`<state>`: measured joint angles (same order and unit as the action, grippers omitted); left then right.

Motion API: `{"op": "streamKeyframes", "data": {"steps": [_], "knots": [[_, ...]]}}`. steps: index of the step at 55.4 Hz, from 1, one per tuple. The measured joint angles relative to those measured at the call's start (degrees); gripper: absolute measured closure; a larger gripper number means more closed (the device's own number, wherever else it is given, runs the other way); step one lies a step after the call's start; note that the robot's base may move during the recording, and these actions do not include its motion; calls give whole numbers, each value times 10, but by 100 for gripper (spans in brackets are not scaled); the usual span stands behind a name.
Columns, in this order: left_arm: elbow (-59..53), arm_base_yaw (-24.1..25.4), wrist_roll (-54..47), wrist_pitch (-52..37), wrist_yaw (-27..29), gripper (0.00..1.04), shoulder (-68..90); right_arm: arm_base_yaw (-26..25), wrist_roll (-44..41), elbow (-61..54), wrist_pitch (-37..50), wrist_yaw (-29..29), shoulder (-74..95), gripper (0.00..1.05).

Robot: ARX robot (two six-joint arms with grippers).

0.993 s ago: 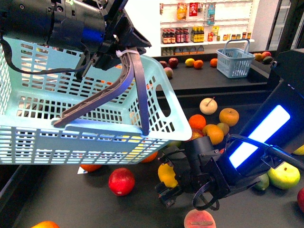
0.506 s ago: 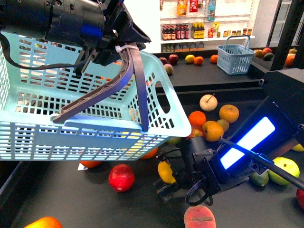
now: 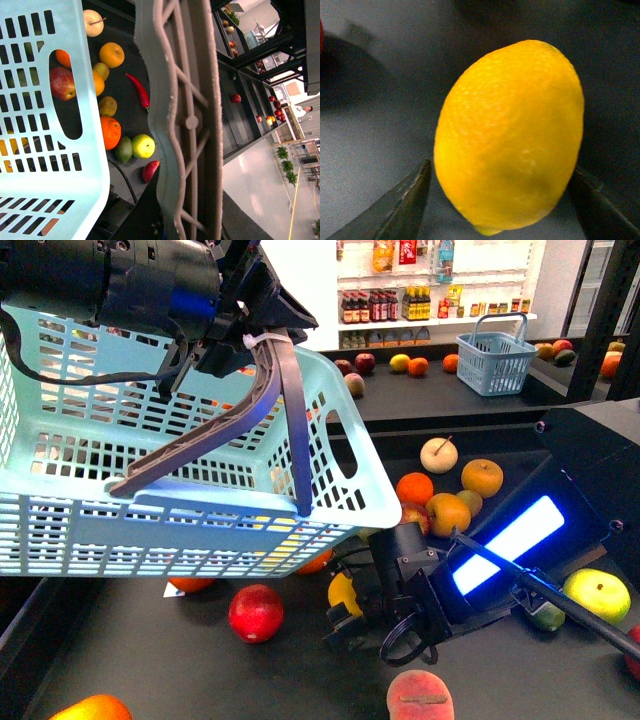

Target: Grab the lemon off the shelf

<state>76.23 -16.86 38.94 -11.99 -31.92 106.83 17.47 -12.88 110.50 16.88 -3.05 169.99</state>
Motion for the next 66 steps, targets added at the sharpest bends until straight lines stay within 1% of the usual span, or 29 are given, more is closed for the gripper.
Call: {"op": "streamKeyframes", "data": {"steps": [13,22,26,30,39,46,58,66], "knots": [[0,0,0,0,0,93,0,-11,11,-50,32,0,-27,46],[0,0,0,0,0,93,0,-39,11,-120,70,-6,-83,46],[0,0,0,0,0,93,0,-58,10,-156,91,-6,-117,46],[0,0,0,0,0,93,0,-90,10,-208,117,-9,-172,46],[0,0,0,0,0,93,0,-140,10,-279,142,-21,-257,46],[0,0,0,0,0,94,0,-163,13,-326,154,-42,-329,47],[0,0,0,0,0,94,0,-165,48,-376,154,-80,-449,47],[0,0,0,0,0,94,0,-146,85,-412,146,-113,-532,47]]}}
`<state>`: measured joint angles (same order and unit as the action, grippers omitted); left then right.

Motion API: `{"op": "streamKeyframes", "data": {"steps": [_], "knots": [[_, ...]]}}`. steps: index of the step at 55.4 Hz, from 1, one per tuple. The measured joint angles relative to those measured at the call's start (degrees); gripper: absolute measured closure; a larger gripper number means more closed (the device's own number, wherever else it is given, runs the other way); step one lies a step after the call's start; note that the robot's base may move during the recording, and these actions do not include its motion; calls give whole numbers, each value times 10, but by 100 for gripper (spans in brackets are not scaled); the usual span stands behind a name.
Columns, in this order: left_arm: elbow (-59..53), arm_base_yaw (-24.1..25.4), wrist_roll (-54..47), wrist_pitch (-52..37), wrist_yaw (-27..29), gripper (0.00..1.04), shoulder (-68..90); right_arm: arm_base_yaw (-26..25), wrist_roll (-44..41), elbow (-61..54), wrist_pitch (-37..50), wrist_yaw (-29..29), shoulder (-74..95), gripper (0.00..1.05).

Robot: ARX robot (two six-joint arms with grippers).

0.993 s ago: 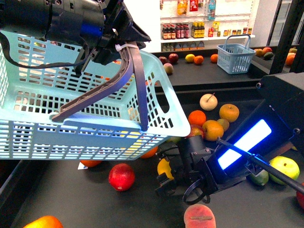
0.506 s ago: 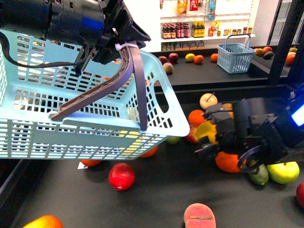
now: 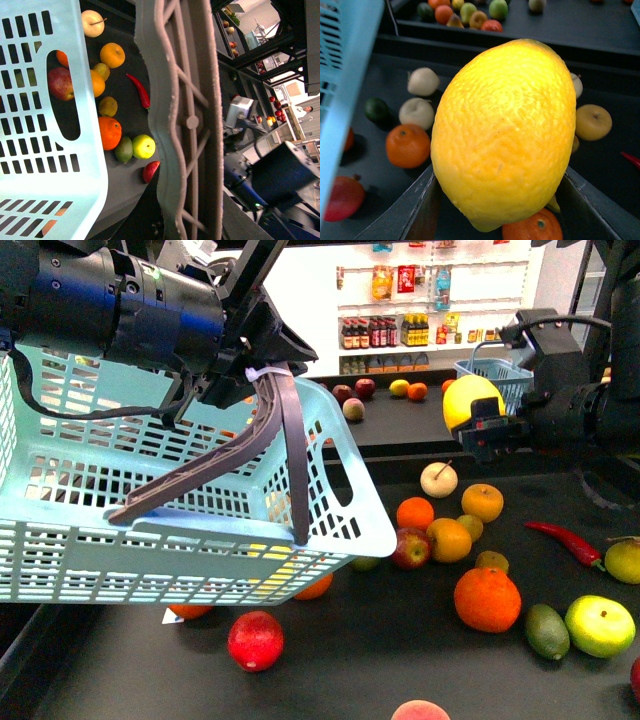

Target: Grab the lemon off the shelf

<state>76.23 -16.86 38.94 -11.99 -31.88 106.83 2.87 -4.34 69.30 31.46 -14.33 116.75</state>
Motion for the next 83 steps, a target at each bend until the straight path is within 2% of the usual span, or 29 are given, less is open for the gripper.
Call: {"op": "streamKeyframes", "data": {"steps": [8,22,52,53,57,63,73,83], "knots": [[0,0,0,0,0,94,0,37,33,-27,-6,-27,-46,47],[0,0,0,0,0,94,0,94,60,-37,-13,-39,-51,47],[0,0,0,0,0,94,0,158,96,-12,-30,-37,1,47],[0,0,0,0,0,94,0,159,96,-11,-30,-37,2,47],[0,1,-1,0,0,94,0,160,101,-10,-30,-35,2,28],[0,0,-1,0,0,94,0,160,112,-10,-26,-35,2,6],[0,0,0,0,0,94,0,139,115,-24,-21,-18,-15,7],[0,0,4,0,0,94,0,75,81,-113,-5,46,-169,7]]}}
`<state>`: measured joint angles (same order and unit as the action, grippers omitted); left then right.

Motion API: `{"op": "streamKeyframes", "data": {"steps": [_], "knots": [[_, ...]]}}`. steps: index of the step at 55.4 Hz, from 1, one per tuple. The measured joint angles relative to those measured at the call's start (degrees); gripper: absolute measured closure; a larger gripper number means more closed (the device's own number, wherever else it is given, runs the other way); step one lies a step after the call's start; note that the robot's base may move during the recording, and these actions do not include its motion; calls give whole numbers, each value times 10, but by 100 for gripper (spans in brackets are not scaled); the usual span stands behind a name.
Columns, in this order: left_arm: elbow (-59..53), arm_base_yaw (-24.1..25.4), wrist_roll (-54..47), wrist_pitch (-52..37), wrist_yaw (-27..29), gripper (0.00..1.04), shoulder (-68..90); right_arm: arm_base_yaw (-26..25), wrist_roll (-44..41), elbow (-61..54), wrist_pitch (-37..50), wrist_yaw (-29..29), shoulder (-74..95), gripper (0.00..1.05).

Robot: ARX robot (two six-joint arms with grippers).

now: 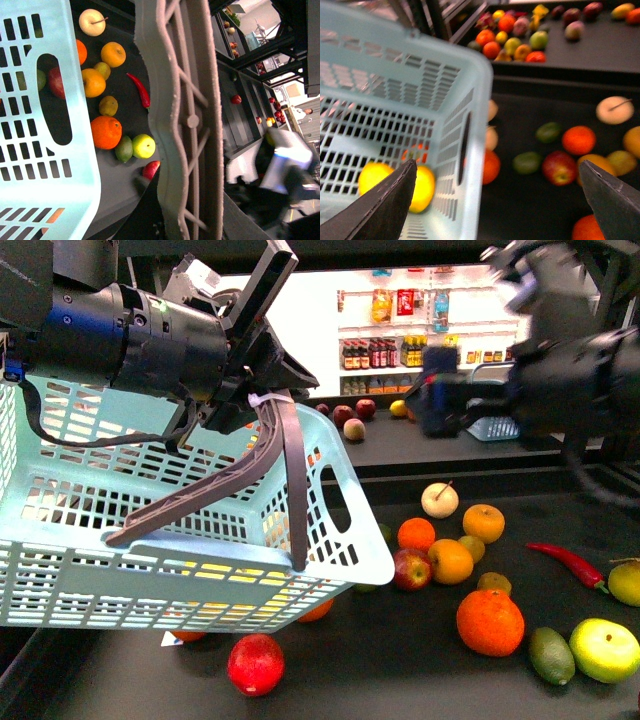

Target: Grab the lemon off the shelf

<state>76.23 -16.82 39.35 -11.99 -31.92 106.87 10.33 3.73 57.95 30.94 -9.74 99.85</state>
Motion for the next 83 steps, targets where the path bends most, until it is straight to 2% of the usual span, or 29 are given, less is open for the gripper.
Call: {"op": "streamKeyframes", "data": {"steps": [7,13,19,20,22,27,36,51,83], "knots": [[0,0,1,0,0,94,0,-42,-6,-96,7,9,-125,7],[0,-1,1,0,0,94,0,-50,-16,-183,13,10,-225,7],[0,-1,2,0,0,94,0,-66,-3,-278,-33,13,-370,7],[0,0,2,0,0,94,0,-68,-2,-295,-43,27,-402,9],[0,0,2,0,0,94,0,-68,-11,-321,-43,76,-445,15],[0,0,1,0,0,95,0,-95,-23,-381,-85,95,-552,30],[0,-1,2,0,0,95,0,-102,-32,-464,-134,97,-697,58],[0,0,4,0,0,95,0,-102,-35,-511,-139,98,-754,103],[0,0,3,0,0,95,0,-102,-35,-558,-191,97,-855,102]]}}
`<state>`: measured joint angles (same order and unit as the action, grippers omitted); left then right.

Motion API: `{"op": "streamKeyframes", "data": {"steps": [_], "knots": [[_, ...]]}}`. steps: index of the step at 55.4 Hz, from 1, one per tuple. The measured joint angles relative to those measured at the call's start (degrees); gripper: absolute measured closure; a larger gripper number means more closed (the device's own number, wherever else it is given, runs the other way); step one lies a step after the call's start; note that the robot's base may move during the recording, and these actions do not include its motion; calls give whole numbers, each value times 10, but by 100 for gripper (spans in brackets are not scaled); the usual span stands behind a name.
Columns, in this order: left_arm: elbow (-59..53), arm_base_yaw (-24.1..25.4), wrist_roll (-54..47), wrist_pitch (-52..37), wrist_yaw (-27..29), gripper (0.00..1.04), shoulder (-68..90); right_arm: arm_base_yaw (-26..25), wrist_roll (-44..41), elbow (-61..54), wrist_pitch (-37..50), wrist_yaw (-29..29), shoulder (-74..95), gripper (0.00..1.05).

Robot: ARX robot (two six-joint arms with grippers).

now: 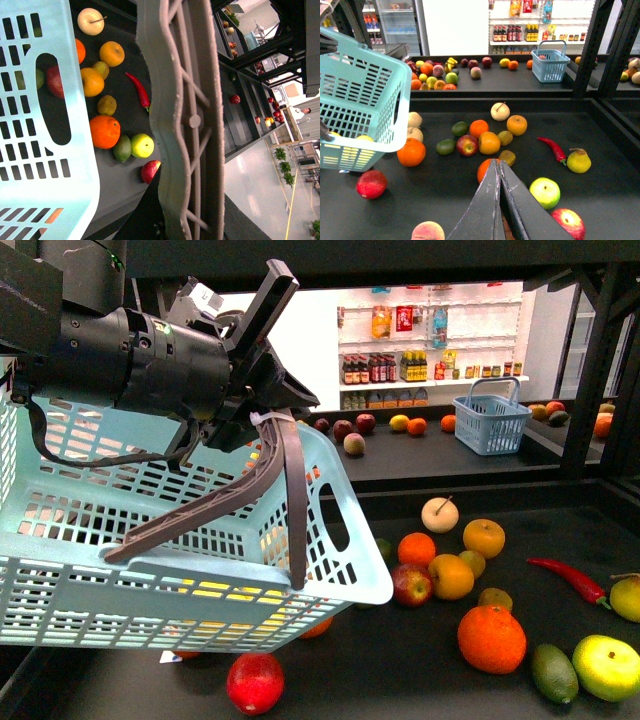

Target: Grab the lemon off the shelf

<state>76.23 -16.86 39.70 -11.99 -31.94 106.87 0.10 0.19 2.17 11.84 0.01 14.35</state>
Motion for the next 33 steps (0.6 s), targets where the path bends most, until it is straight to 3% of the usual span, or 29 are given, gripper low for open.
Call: {"op": "streamKeyframes", "data": {"steps": [16,22,33], "knots": [[0,0,0,0,0,95,0,0,0,-14,-18,0,-43,102],[0,0,0,0,0,95,0,0,0,-14,-111,0,-119,102],[0,-1,-2,0,-2,95,0,0,0,-14,-118,0,-140,102]]}}
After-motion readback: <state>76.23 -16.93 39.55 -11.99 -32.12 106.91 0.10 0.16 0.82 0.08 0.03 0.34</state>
